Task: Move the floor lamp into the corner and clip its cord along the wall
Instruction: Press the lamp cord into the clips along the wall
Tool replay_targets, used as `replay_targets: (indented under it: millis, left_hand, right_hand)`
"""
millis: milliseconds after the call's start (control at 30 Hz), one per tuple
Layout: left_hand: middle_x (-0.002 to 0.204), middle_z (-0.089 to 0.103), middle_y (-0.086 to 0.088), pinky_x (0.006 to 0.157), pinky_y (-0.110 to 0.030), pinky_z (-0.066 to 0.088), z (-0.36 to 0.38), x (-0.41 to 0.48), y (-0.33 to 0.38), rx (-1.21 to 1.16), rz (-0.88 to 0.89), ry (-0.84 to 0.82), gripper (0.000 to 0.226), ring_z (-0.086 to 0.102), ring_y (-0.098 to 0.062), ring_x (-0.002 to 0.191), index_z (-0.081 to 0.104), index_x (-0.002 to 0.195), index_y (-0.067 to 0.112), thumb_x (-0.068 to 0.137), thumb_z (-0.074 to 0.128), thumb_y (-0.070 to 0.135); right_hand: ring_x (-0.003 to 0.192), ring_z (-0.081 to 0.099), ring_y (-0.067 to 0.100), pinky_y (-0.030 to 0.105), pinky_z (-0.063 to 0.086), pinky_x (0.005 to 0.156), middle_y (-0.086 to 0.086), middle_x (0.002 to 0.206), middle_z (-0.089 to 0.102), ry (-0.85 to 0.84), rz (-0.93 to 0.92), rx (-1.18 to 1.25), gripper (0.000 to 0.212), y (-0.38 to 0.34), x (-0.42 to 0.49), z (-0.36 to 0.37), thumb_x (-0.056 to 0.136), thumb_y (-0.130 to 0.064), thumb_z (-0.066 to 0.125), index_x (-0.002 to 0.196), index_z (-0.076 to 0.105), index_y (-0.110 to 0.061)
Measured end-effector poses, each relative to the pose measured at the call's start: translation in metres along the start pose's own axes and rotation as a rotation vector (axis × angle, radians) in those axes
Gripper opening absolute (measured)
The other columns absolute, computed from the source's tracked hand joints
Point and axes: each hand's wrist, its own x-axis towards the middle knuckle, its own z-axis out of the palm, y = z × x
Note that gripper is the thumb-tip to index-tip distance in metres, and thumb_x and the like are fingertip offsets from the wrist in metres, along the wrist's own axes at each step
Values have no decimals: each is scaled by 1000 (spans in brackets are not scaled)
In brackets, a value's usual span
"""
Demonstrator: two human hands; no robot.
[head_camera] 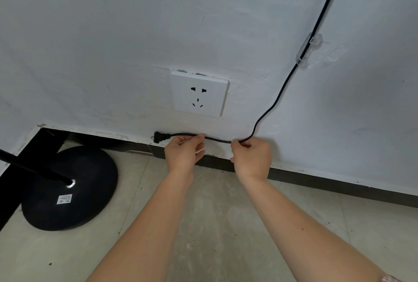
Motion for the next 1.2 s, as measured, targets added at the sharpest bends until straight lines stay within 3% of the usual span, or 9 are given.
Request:
replay_targets:
  millis: [167, 267, 567, 700, 967, 1100, 1200]
  left_hand:
    - [75, 64, -10, 58, -26, 59, 0, 1, -1, -116, -132, -14, 12, 65, -19, 66, 60, 85, 2, 77, 70, 2]
    - [76, 65, -12, 54, -23, 59, -1, 1, -4, -150, -191, -23, 9, 66, -19, 66, 63, 86, -1, 78, 67, -1]
    - [83, 68, -12, 57, -18, 58, -2, 6, -8, -208, -239, -25, 7, 68, -18, 74, 65, 88, -3, 81, 65, -5]
    - [85, 67, -12, 59, -17, 58, 1, 6, -11, -236, -219, 4, 20, 67, -17, 74, 63, 100, -6, 81, 66, -5]
    - [84, 69, -9, 64, -19, 59, 2, 9, -8, -197, -210, 7, 18, 66, -14, 73, 66, 99, -2, 83, 67, 5]
    - [83, 68, -5, 61, -25, 56, -1, 10, -10, -18, -112, 32, 16, 64, -15, 72, 67, 93, 5, 80, 70, 13]
    - [84, 67, -3, 61, -26, 54, -3, 11, -13, 65, -143, 0, 12, 63, -15, 72, 66, 86, 10, 81, 71, 19]
  right_hand:
    - [69, 71, 31, 38, 56, 67, -1, 62, 65, -3, -2, 14, 29, 1, 0, -1, 82, -17, 62, 54, 56, -24]
    - [70, 71, 31, 39, 57, 69, 3, 68, 69, -9, -18, 12, 26, 2, 0, 0, 83, -18, 62, 58, 57, -23]
    - [69, 71, 28, 40, 57, 70, 0, 69, 69, 9, -70, 46, 30, 5, -2, 1, 87, -22, 64, 59, 56, -30]
    - [68, 71, 27, 41, 57, 71, 0, 71, 71, 21, -73, 41, 30, 5, -2, 2, 86, -26, 65, 59, 57, -33]
    - [66, 70, 29, 44, 58, 70, 4, 70, 72, 35, -64, 18, 32, 6, 0, 3, 86, -24, 65, 56, 56, -31]
    - [68, 70, 32, 46, 58, 71, 7, 73, 73, 33, -35, 6, 30, 7, 2, 2, 86, -22, 62, 57, 56, -27]
    - [69, 70, 32, 46, 58, 72, 8, 74, 73, 26, -34, 0, 26, 8, 1, 1, 85, -23, 60, 60, 57, -24]
